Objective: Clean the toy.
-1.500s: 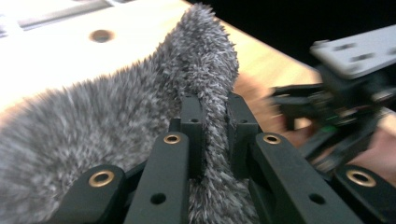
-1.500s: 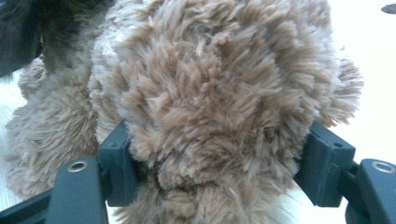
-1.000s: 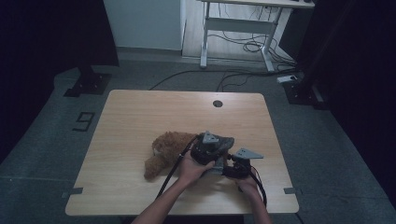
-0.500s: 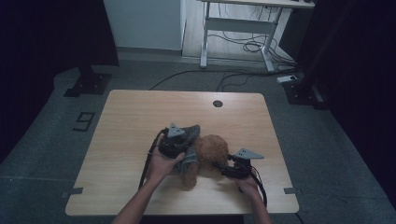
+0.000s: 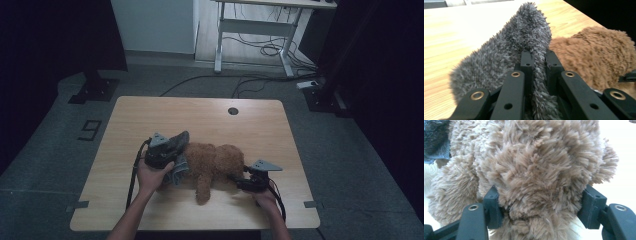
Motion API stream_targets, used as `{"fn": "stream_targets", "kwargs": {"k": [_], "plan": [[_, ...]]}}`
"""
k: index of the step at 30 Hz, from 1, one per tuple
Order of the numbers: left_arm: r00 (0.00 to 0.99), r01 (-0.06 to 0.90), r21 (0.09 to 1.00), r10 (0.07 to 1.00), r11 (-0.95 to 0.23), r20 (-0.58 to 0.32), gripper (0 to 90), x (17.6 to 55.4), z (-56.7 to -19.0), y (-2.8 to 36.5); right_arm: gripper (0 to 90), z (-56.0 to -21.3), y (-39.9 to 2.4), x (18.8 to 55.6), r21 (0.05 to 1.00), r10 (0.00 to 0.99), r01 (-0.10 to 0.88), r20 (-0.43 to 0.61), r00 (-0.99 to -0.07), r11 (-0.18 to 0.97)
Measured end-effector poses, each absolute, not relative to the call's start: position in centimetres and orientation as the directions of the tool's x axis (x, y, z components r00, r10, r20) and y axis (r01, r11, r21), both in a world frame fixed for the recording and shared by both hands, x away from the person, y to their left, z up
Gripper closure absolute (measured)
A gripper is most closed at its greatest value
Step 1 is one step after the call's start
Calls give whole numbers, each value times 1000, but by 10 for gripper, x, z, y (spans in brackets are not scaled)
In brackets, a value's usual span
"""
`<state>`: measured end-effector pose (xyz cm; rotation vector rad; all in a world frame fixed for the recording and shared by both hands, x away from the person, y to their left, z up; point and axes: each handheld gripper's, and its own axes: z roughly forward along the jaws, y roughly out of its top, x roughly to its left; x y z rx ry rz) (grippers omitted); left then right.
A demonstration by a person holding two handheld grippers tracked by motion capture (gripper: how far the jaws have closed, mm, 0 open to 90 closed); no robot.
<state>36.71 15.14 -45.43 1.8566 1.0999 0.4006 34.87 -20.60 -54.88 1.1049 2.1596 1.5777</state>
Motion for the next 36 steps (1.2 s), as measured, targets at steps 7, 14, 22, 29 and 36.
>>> {"fn": "stream_targets", "kwargs": {"k": [7,14,22,29,36], "plan": [[492,597,779,854,-191,-168,800,371,-475,172,340,-550,-207,350,891,695,436,235,-679,125],[494,610,776,842,-158,-217,800,370,-489,178,341,-549,-207,349,890,698,439,238,-675,121],[541,526,833,824,-174,-170,797,371,-441,161,347,-550,-206,353,894,713,432,226,-664,119],[598,519,819,789,-247,-140,794,392,-418,116,347,-548,-204,354,897,730,424,207,-652,125],[622,584,741,769,-331,-146,791,399,-448,99,296,-547,-208,353,899,726,417,195,-660,138]]}}
